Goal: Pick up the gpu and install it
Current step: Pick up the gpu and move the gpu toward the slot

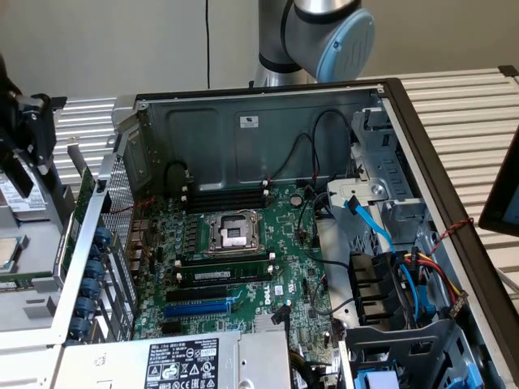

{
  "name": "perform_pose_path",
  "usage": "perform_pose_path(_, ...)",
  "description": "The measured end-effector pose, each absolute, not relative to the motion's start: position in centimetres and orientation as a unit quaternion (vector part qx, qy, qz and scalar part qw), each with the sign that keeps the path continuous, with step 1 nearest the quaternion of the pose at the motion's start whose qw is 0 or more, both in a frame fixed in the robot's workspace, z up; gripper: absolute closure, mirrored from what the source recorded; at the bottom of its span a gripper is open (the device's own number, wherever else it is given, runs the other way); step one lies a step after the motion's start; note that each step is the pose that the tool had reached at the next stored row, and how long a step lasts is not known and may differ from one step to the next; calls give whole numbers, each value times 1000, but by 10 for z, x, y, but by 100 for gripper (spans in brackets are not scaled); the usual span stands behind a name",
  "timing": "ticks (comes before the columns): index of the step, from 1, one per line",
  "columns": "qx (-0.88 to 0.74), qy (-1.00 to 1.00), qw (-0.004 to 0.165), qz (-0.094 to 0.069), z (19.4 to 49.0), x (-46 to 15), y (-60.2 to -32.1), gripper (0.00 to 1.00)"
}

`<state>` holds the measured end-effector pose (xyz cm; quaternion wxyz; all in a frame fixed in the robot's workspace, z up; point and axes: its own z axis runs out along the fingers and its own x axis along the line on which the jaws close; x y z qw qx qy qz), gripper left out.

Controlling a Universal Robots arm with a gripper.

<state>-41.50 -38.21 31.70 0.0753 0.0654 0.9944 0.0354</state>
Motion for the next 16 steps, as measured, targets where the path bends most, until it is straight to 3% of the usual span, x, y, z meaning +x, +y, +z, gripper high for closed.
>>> perform_pose_path(10, 73, 993, 73, 65, 305, -414, -391, 57)
perform_pose_path(16, 73, 992, 73, 66, 302, -414, -392, 57)
